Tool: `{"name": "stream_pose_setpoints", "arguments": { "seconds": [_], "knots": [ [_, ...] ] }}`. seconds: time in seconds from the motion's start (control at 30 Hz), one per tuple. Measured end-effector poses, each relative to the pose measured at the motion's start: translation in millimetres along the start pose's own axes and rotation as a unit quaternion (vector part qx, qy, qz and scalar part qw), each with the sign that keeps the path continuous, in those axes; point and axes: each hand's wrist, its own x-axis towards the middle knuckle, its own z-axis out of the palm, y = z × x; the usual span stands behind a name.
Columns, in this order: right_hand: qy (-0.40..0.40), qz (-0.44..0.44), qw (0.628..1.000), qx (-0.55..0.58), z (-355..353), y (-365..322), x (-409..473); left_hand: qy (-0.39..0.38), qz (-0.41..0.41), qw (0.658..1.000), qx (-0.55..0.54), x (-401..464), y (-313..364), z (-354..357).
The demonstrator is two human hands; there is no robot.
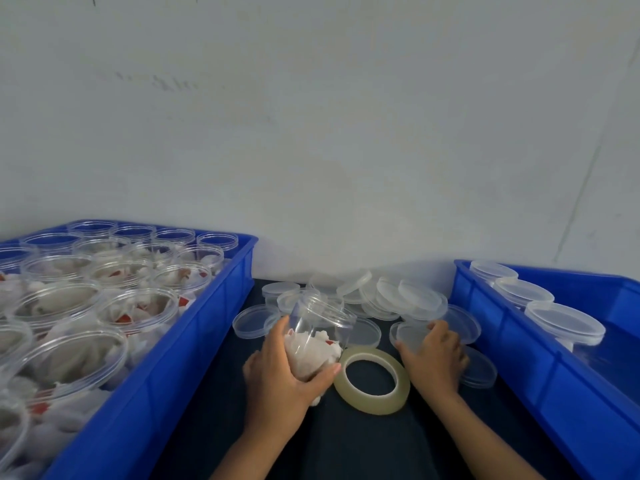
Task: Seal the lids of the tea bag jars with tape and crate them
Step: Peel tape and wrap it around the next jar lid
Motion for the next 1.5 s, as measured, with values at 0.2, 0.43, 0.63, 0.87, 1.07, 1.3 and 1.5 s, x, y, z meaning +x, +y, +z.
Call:
{"name": "stream_pose_setpoints", "arguments": {
  "seconds": [0.2, 0.43, 0.63, 0.87, 1.07, 1.3, 1.5],
  "knots": [
    [-0.102, -0.133, 0.914, 0.370, -34, -17, -10, -0.063, -0.003, 0.998, -0.020, 2, -6, -3],
    [-0.202, -0.242, 0.869, 0.382, -68, -45, -15, -0.025, 0.006, 0.996, -0.089, -3, -6, -8],
    [-0.230, -0.215, 0.862, 0.398, -69, -48, -17, 0.087, 0.008, 0.993, -0.082, -1, -2, -12],
    [-0.292, -0.211, 0.853, 0.377, -78, -44, -14, 0.073, 0.037, 0.997, 0.010, -1, 1, -16],
    [-0.333, -0.141, 0.778, 0.514, -81, -43, -14, 0.032, 0.063, 0.995, 0.074, -8, 6, -16],
    [-0.360, -0.153, 0.772, 0.502, -67, -53, -29, -0.014, 0.100, 0.989, 0.109, -13, 14, -13],
    [-0.331, -0.189, 0.796, 0.470, -54, -58, -38, -0.029, 0.089, 0.991, 0.092, -10, 11, -15]
  ]
}}
